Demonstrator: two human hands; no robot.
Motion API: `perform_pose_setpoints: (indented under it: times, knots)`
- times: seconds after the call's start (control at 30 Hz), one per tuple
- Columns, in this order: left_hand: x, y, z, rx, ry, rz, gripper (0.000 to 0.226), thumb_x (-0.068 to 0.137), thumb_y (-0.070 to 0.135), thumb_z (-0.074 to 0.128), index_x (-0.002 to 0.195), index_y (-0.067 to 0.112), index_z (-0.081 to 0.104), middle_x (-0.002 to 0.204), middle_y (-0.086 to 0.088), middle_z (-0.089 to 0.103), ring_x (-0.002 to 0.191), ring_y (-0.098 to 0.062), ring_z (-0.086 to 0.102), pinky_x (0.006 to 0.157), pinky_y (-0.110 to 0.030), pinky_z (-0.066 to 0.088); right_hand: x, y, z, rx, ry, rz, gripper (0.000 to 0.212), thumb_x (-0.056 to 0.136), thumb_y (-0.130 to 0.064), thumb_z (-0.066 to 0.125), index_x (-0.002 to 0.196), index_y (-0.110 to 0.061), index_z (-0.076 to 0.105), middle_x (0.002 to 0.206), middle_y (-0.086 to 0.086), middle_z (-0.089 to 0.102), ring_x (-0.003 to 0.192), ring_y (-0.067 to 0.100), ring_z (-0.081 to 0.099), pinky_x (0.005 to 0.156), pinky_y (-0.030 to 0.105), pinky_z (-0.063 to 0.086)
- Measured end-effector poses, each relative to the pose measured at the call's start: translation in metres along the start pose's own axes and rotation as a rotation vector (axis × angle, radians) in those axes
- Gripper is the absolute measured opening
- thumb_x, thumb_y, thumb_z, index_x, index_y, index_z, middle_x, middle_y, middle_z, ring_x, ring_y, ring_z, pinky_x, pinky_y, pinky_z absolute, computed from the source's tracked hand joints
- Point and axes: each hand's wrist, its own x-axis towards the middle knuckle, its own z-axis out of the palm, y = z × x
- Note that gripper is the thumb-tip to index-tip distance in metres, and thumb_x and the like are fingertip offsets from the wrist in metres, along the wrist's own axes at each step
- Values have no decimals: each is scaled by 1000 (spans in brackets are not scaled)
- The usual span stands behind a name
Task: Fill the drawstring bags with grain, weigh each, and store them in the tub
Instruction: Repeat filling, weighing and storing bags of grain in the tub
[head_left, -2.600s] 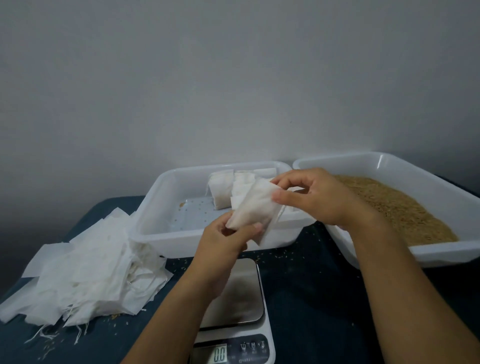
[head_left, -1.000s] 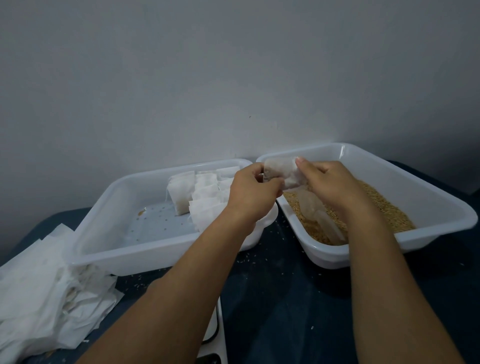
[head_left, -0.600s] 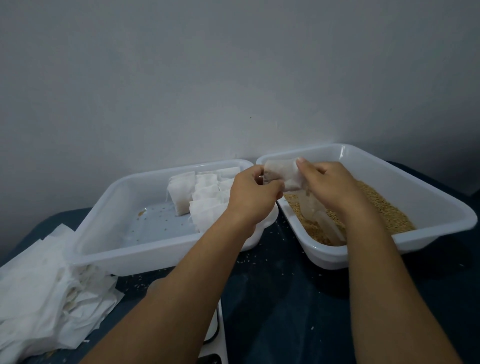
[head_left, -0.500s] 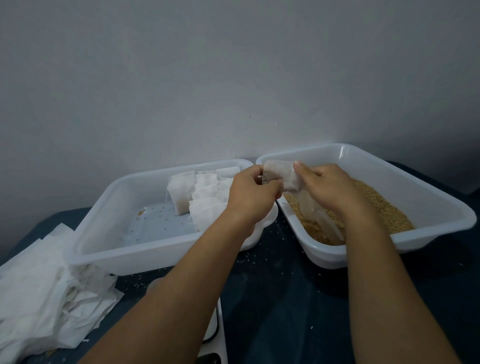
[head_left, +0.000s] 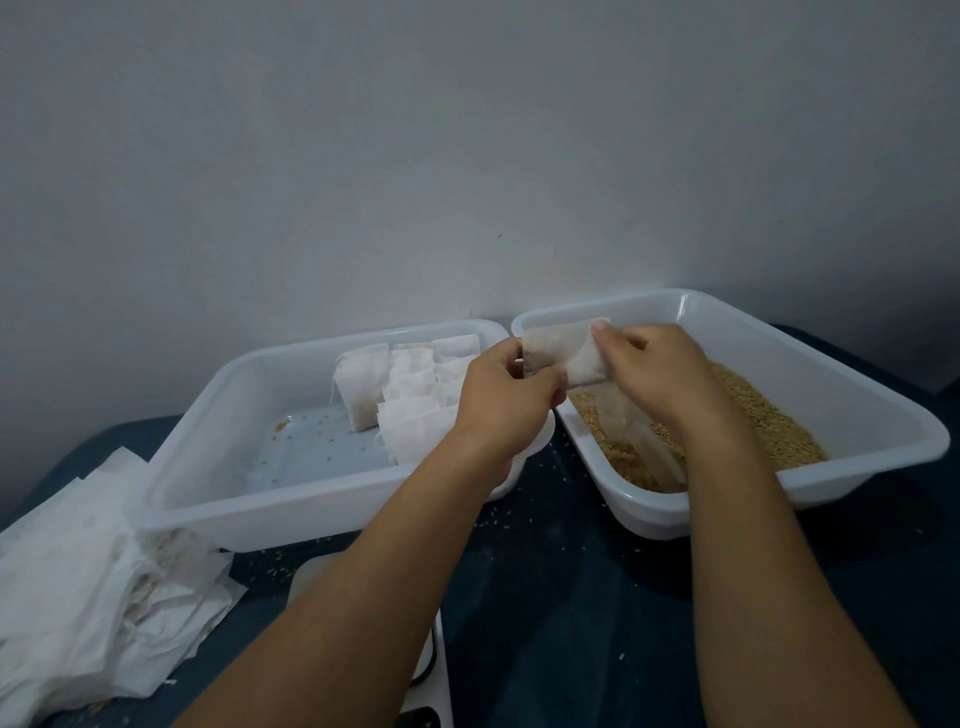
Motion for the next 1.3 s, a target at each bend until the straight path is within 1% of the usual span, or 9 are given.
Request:
perform_pose_setpoints:
  times: [0.07, 0.17, 0.37, 0.47, 0.6, 0.73, 0.93, 1.13, 1.3]
  knots:
    - [-4, 1, 1, -36, -11, -4, 20, 91, 1, 70, 108, 11, 73, 87, -4, 73, 78, -15, 68, 92, -45, 63, 0, -1, -1, 46, 10, -30, 49, 104, -53, 52, 88, -12, 73, 86, 15, 70, 74, 24, 62, 70, 39, 51]
    - [-12, 1, -1, -107, -50, -18, 27, 88, 1, 75, 113, 9, 69, 93, -7, 71, 80, -16, 67, 82, -36, 62, -3, -8, -4, 193, -9, -117, 29, 104, -48, 57, 94, -28, 77, 92, -4, 76, 89, 13, 70, 80, 36, 56]
    - [-34, -6, -6, -90, -74, 5, 24, 85, 7, 81, 106, 14, 73, 85, -6, 74, 81, -17, 73, 76, -40, 65, -12, -37, -9, 194, 13, -360, 15, 101, -41, 66, 97, -33, 78, 101, -17, 75, 99, 1, 68, 81, 26, 55]
    - [-47, -14, -15, -67, -60, 15, 17, 85, 14, 80, 101, 13, 74, 91, -17, 74, 81, -19, 71, 81, -50, 63, -24, -57, -13, 119, -66, -450, 8, 99, -40, 69, 94, -39, 76, 102, -20, 74, 100, 0, 67, 81, 20, 56]
    - [-66, -20, -35, -148, -102, 35, 21, 88, 25, 83, 107, 25, 76, 101, -7, 78, 96, -23, 76, 81, -31, 62, -38, -79, -14, 23, -226, -454, 23, 95, -55, 64, 101, -38, 77, 104, -24, 73, 103, -4, 66, 86, 25, 55]
    - [-81, -25, -51, -244, -108, 39, 33, 87, 24, 86, 117, 21, 74, 114, -9, 77, 111, -26, 74, 90, -33, 61, -48, -94, -9, 51, -278, -491, 20, 95, -52, 65, 101, -36, 76, 108, -24, 73, 107, -7, 66, 93, 27, 55]
    - [-94, -30, -69, -208, -82, 36, 26, 85, 23, 88, 109, 25, 78, 111, -5, 78, 109, -20, 74, 90, -31, 60, -51, -101, 8, 4, -345, -544, 7, 95, -36, 71, 97, -32, 77, 110, -22, 74, 102, -1, 71, 94, 31, 59]
    - [-100, -32, -92, -219, -113, 47, 35, 87, 12, 84, 119, 22, 73, 111, -3, 79, 105, -15, 75, 84, -20, 57, -48, -102, 18, 15, -322, -555, 10, 101, -37, 64, 100, -33, 73, 108, -28, 73, 101, -3, 70, 85, 12, 54]
    - [-106, -36, -104, -113, -52, 69, 28, 87, 14, 84, 111, 23, 76, 106, -1, 80, 103, -16, 75, 84, -23, 59, -43, -94, 18, -37, -321, -448, 13, 99, -47, 65, 101, -37, 74, 103, -26, 74, 96, -4, 70, 82, 23, 53]
